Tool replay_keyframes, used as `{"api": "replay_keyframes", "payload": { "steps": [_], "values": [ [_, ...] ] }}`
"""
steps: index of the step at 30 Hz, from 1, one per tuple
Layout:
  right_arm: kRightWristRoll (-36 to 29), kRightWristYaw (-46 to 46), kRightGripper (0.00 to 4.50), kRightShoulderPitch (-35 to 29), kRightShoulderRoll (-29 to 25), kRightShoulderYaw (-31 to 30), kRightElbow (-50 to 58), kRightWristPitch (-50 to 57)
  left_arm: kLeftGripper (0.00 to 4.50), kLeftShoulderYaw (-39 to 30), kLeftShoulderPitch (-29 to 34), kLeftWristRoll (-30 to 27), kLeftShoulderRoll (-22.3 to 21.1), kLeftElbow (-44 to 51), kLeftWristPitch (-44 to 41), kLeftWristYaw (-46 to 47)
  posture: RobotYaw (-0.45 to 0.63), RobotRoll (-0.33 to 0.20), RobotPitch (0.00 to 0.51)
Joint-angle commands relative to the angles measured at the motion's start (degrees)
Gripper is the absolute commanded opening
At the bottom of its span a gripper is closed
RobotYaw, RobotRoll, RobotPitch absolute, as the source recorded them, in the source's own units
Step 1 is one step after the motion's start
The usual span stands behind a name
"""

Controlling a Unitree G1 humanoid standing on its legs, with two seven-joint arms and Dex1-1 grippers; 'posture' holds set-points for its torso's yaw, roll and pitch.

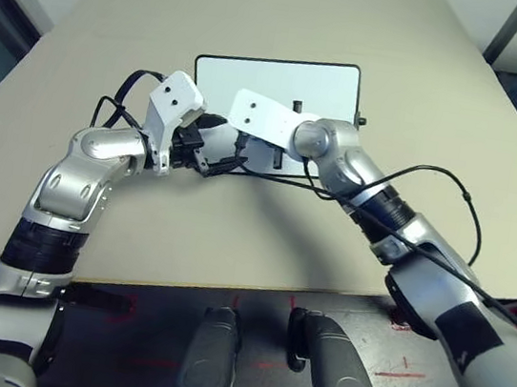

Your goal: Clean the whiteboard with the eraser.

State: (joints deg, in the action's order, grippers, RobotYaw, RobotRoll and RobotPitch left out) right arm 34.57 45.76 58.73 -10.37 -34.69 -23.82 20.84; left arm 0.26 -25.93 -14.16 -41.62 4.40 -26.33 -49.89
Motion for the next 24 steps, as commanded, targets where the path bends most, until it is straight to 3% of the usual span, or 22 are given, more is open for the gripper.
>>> {"api": "replay_keyframes", "payload": {
  "steps": [1,10,15,19,22,24],
  "values": [
    [0.95,2.40,0.77,-3.13,-4.57,1.46,-0.01,6.14,4.50,0.90,-0.61,0.08,0.35,-0.78,0.06,-0.68,-0.05,0.000,0.182],
    [-2.56,9.13,0.77,-6.43,-8.02,5.30,13.42,18.61,4.50,0.15,-1.11,-0.21,1.08,-1.15,0.46,0.01,-0.04,0.000,0.181],
    [-13.19,11.21,0.77,-1.60,-4.45,17.50,21.11,34.24,4.50,-3.53,-2.34,-1.60,4.41,-1.40,0.92,4.24,-0.03,0.000,0.177],
    [-19.24,10.04,0.77,1.39,-6.23,25.05,26.77,42.18,4.50,-7.41,-4.50,-2.73,7.49,-2.47,1.77,8.99,-0.03,0.000,0.172],
    [-20.79,10.14,0.77,0.20,-10.34,22.52,29.39,40.93,4.50,-7.14,-4.79,-2.56,7.29,-2.94,1.75,8.76,-0.03,0.000,0.169],
    [-20.57,10.58,0.77,-3.07,-13.19,17.63,30.90,37.67,4.50,-5.56,-4.28,-2.09,6.32,-3.14,1.80,6.99,-0.03,0.000,0.169]
  ]
}}
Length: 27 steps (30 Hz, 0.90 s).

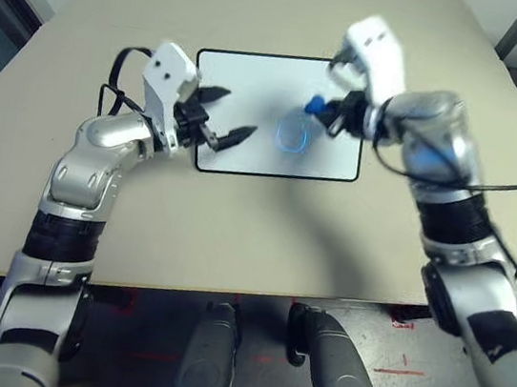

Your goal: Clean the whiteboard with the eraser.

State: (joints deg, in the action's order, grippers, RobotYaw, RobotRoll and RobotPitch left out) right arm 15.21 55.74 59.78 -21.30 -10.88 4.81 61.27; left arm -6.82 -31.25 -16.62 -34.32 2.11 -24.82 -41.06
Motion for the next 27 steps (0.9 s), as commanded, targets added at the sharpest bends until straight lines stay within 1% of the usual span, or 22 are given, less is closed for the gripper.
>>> {"api": "replay_keyframes", "payload": {
  "steps": [1,3,7,11,15,24,27],
  "values": [
    [-0.90,0.28,0.77,-5.25,-3.14,-8.07,2.44,-4.58,4.50,1.97,1.13,0.41,-1.33,-0.95,0.11,-2.45,-0.03,0.000,0.168],
    [-0.40,-0.86,0.77,-6.55,-4.00,-10.67,2.21,-7.91,4.50,2.52,1.47,0.21,-2.12,-0.61,-0.58,-3.56,-0.03,0.000,0.169],
    [0.67,-2.75,0.77,-7.14,-4.24,-14.47,-0.03,-13.96,4.50,3.95,2.54,0.17,-4.28,0.81,-1.12,-6.73,-0.02,0.000,0.171],
    [2.69,-4.09,0.77,-6.99,-3.18,-19.06,-3.75,-20.83,4.50,5.32,3.76,-0.80,-7.77,3.01,-2.44,-11.48,0.00,0.000,0.170],
    [4.27,-4.91,0.77,-6.40,-1.88,-21.88,-7.06,-25.85,4.50,6.65,4.36,-0.58,-10.43,4.30,-3.43,-14.48,0.01,0.000,0.169],
    [9.40,-6.51,0.77,-4.92,1.95,-25.80,-16.77,-35.10,4.50,6.66,4.04,-0.11,-12.05,4.17,-4.03,-14.87,0.03,0.000,0.165],
    [10.47,-7.10,0.77,-4.34,4.46,-26.52,-19.96,-37.48,4.50,6.33,4.33,-0.29,-12.15,4.54,-4.29,-14.57,0.04,0.000,0.165]
  ]
}}
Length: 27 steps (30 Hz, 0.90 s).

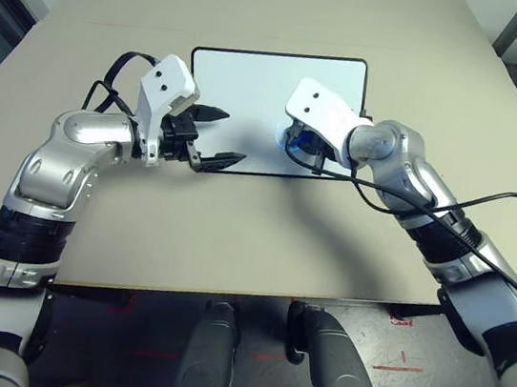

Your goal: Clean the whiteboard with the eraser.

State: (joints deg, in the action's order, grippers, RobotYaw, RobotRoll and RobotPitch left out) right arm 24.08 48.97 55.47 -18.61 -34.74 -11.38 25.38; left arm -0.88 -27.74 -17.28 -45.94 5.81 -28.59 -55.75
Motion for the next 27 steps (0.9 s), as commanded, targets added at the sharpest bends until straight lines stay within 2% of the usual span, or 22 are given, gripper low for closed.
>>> {"api": "replay_keyframes", "payload": {
  "steps": [1,10,15,19,27],
  "values": [
    [1.96,-0.62,0.77,0.36,2.81,-2.84,-4.90,-2.26,4.50,0.27,0.95,0.32,-0.56,0.96,-0.60,0.23,0.04,0.000,0.165],
    [3.99,-4.23,0.77,5.23,10.45,-2.38,-15.32,-6.97,4.50,0.08,1.46,0.25,-0.44,1.16,-0.72,1.16,0.05,0.000,0.172],
    [4.08,-6.58,0.77,8.15,12.65,-1.27,-20.81,-9.13,4.50,0.32,1.57,0.16,0.06,1.23,-0.76,1.67,0.05,0.000,0.173],
    [4.15,-6.87,0.77,7.78,11.53,-0.88,-22.00,-9.69,4.50,0.36,1.58,0.01,0.12,1.12,-0.78,1.78,0.04,0.000,0.174],
    [4.87,-4.13,0.77,2.43,3.62,-0.01,-15.77,-7.01,4.50,0.97,1.05,0.22,0.54,0.21,-0.38,1.79,0.01,0.000,0.174]
  ]
}}
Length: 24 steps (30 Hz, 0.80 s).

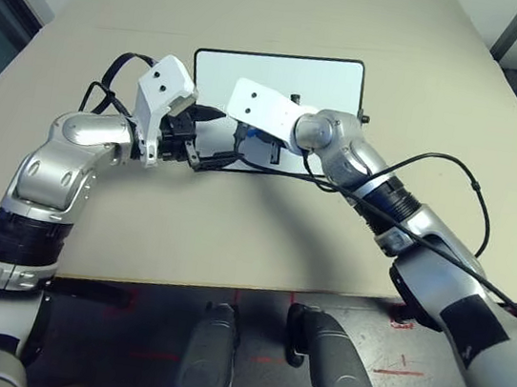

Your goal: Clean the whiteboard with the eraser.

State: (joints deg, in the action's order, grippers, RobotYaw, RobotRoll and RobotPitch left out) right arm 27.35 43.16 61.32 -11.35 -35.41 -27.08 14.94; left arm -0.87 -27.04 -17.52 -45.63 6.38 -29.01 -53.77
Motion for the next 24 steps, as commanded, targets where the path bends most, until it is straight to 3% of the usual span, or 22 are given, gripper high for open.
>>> {"api": "replay_keyframes", "payload": {
  "steps": [1,11,21,24],
  "values": [
    [1.72,2.50,0.77,-4.50,-5.26,1.15,2.05,4.64,4.50,1.14,0.10,0.55,0.33,-0.68,0.16,-0.29,0.00,0.000,0.175],
    [2.35,6.40,0.77,-10.49,-12.57,2.33,13.64,11.23,4.50,2.48,-1.77,1.10,1.11,-3.20,1.37,-0.85,-0.03,0.000,0.173],
    [0.71,5.04,0.77,-8.32,-9.06,4.07,13.03,13.32,4.50,1.24,-2.34,0.95,2.63,-3.56,1.74,0.51,-0.01,0.000,0.171],
    [-4.02,6.11,0.77,-6.65,-7.97,10.39,16.53,19.42,4.50,-3.19,-3.46,0.00,5.68,-4.56,4.45,5.32,0.01,0.000,0.170]
  ]
}}
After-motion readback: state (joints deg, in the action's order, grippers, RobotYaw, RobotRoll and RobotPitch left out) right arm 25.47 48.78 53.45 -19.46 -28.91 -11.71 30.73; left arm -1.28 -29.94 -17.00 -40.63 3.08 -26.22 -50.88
